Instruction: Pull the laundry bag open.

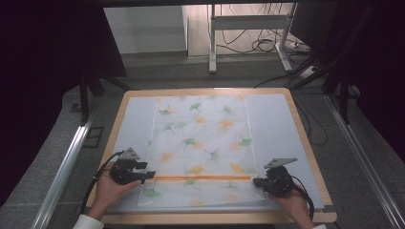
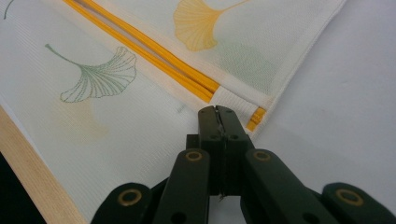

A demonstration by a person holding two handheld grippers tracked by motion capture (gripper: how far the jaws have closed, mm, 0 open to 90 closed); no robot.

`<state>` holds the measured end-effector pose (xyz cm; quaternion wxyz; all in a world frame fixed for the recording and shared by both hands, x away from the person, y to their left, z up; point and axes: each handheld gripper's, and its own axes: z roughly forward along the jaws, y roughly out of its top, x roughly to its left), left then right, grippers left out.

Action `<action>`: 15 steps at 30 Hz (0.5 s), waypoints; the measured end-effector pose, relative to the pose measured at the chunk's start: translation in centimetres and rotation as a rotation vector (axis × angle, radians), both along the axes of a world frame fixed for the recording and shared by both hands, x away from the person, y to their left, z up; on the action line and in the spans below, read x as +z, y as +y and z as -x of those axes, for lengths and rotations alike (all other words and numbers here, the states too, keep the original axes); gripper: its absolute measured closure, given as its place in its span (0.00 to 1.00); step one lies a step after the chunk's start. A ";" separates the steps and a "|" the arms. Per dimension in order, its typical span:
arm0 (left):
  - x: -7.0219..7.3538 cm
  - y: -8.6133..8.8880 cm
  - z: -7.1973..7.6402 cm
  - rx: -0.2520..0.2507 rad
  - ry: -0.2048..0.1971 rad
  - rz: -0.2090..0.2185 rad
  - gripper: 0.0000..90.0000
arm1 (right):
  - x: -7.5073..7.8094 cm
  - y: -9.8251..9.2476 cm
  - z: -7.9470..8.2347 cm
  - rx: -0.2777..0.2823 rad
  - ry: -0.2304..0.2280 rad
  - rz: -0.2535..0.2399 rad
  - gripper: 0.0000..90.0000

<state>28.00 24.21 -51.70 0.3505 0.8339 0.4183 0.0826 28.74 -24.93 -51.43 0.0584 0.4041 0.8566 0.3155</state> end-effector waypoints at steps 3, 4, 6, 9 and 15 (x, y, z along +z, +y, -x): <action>0.3 -0.2 0.5 0.022 -0.039 0.025 0.46 | 0.1 0.0 0.2 0.025 -0.013 -0.011 0.98; 0.4 -0.2 0.6 0.021 -0.042 0.029 0.46 | 0.3 0.1 0.3 0.030 -0.023 -0.026 0.97; 0.5 -0.3 0.9 0.027 -0.054 0.033 0.45 | 0.9 0.3 0.5 0.045 -0.062 -0.049 0.90; 0.8 -0.5 1.3 0.034 -0.075 0.046 0.44 | 1.1 0.7 0.6 0.062 -0.103 -0.054 0.73; 1.4 -1.1 2.2 0.040 -0.128 0.017 0.40 | 1.4 1.4 0.1 0.064 -0.112 -0.089 0.51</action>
